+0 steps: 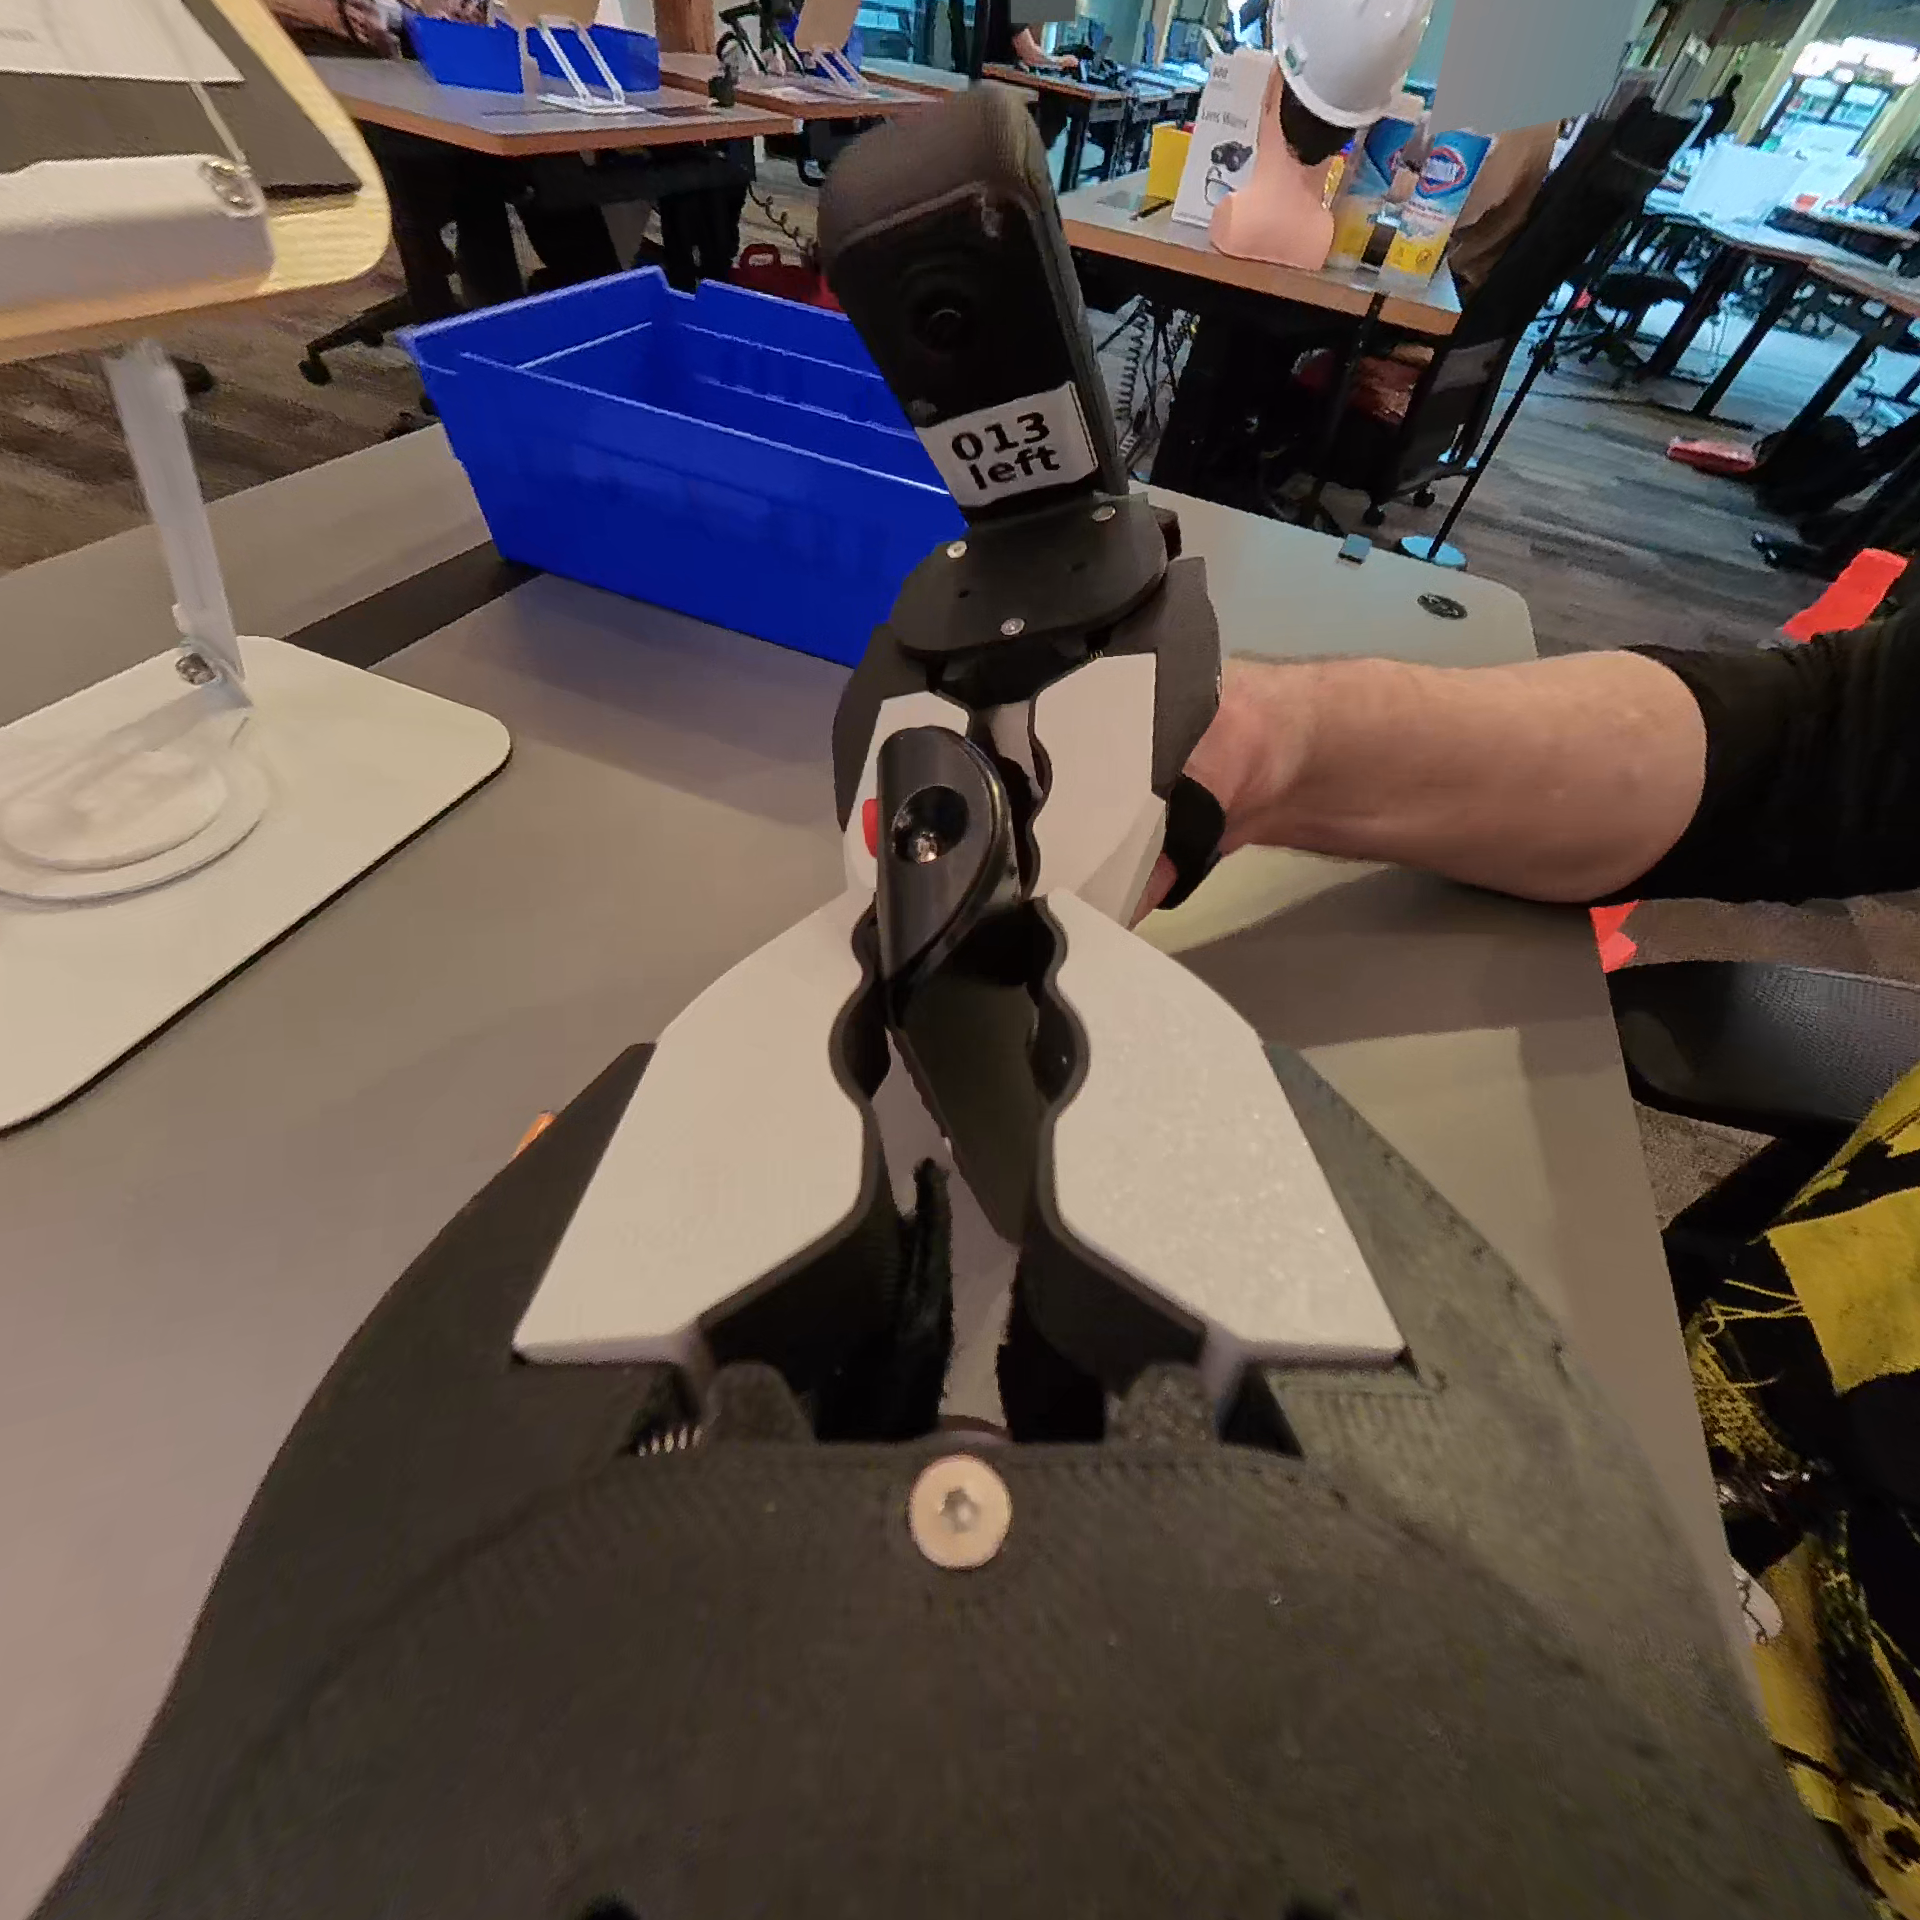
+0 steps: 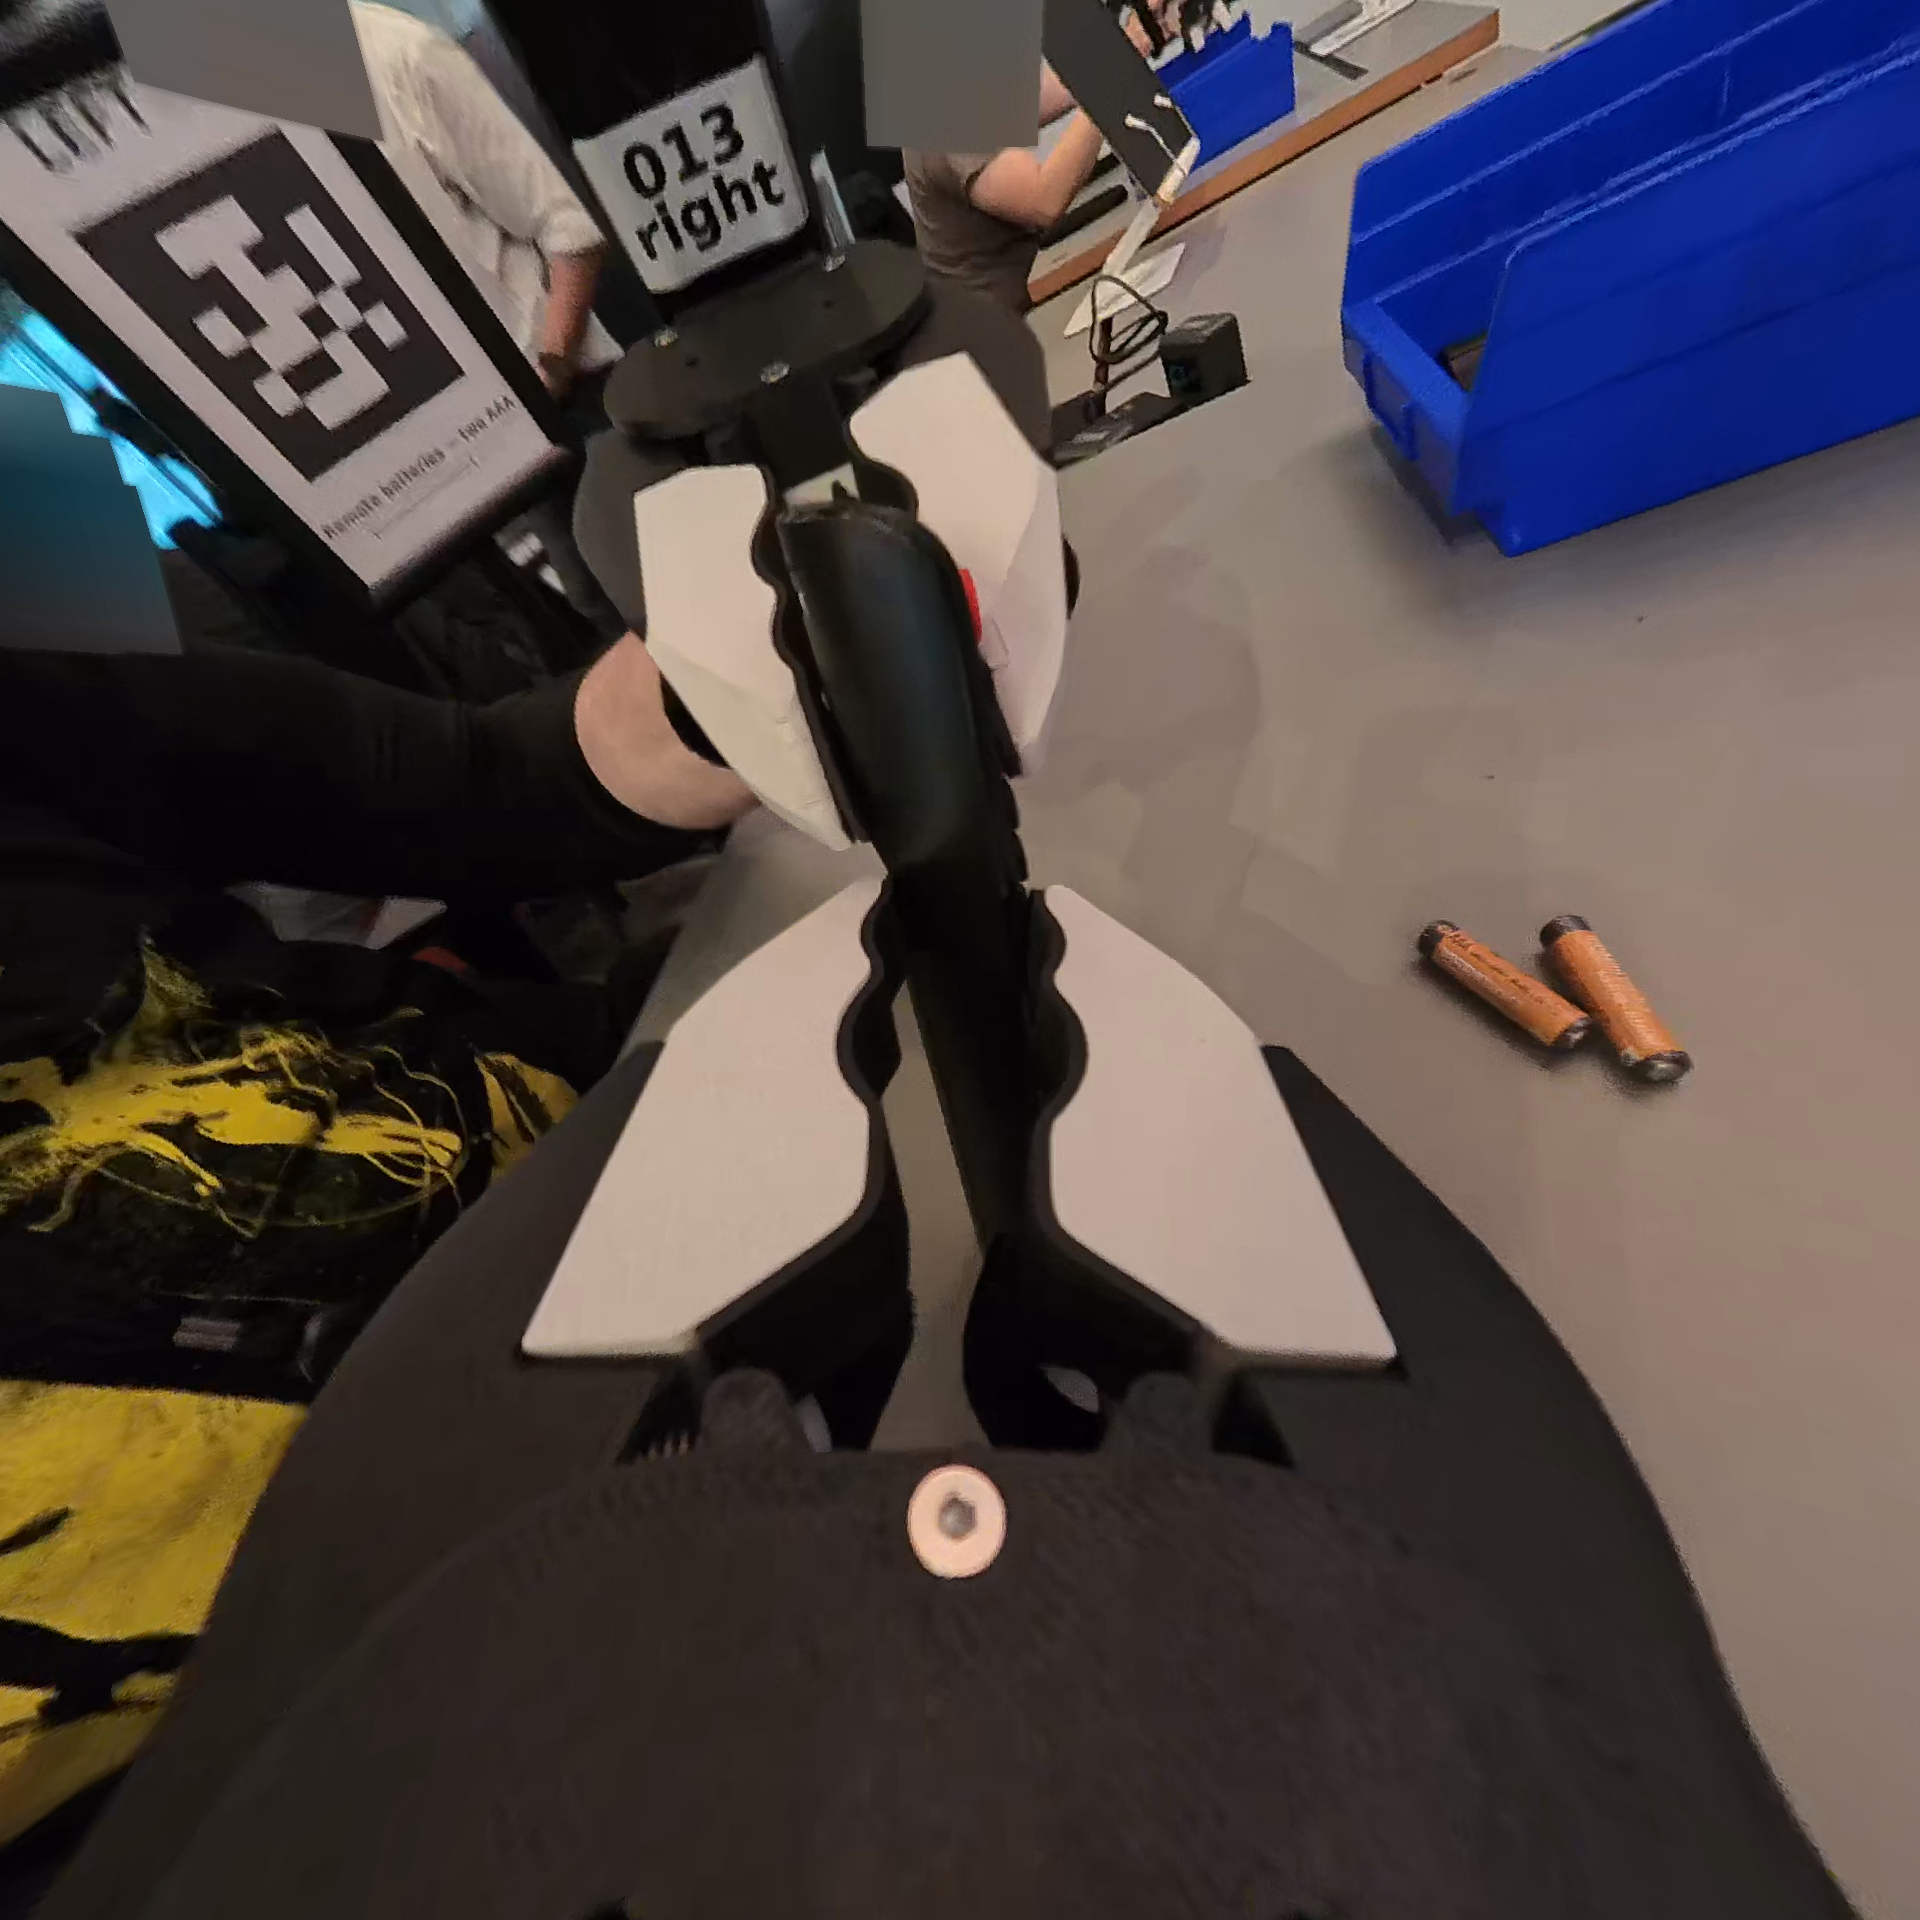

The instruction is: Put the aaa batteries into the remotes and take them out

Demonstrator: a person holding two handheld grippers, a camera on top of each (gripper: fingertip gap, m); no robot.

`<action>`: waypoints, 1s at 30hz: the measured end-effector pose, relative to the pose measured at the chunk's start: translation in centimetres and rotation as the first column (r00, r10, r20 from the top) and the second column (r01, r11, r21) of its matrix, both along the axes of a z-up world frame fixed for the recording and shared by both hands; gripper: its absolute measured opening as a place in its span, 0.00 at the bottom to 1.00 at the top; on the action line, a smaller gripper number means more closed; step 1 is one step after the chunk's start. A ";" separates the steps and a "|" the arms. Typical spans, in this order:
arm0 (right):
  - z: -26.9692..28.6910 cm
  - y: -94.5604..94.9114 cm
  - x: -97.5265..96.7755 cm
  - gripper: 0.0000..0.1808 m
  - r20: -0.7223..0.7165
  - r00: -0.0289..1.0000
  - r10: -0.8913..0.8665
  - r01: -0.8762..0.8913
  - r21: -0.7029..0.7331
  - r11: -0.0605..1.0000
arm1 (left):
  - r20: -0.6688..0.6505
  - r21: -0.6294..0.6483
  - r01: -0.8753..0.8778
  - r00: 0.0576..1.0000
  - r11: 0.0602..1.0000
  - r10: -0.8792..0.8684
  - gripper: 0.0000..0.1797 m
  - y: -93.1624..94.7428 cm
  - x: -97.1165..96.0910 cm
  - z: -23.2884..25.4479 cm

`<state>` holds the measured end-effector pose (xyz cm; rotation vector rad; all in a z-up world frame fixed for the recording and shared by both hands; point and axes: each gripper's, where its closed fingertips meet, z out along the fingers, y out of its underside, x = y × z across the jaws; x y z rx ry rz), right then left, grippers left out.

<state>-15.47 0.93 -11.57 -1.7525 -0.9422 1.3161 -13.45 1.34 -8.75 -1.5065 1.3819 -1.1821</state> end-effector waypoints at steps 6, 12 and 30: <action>-0.2 -1.0 1.2 0.14 0.092 0.996 0.019 -0.022 0.024 0.999 | -0.065 0.060 0.017 0.998 0.998 -0.013 0.13 -1.1 1.3 0.3; -0.5 -1.3 1.8 0.14 0.167 0.983 0.072 -0.079 0.036 0.996 | -0.080 0.078 0.002 0.997 0.997 0.004 0.14 -1.3 2.0 0.3; 1.1 -0.4 1.0 0.13 0.008 1.000 -0.016 0.016 0.019 1.000 | 0.105 -0.043 -0.082 0.991 0.996 0.086 0.12 -0.7 1.1 1.4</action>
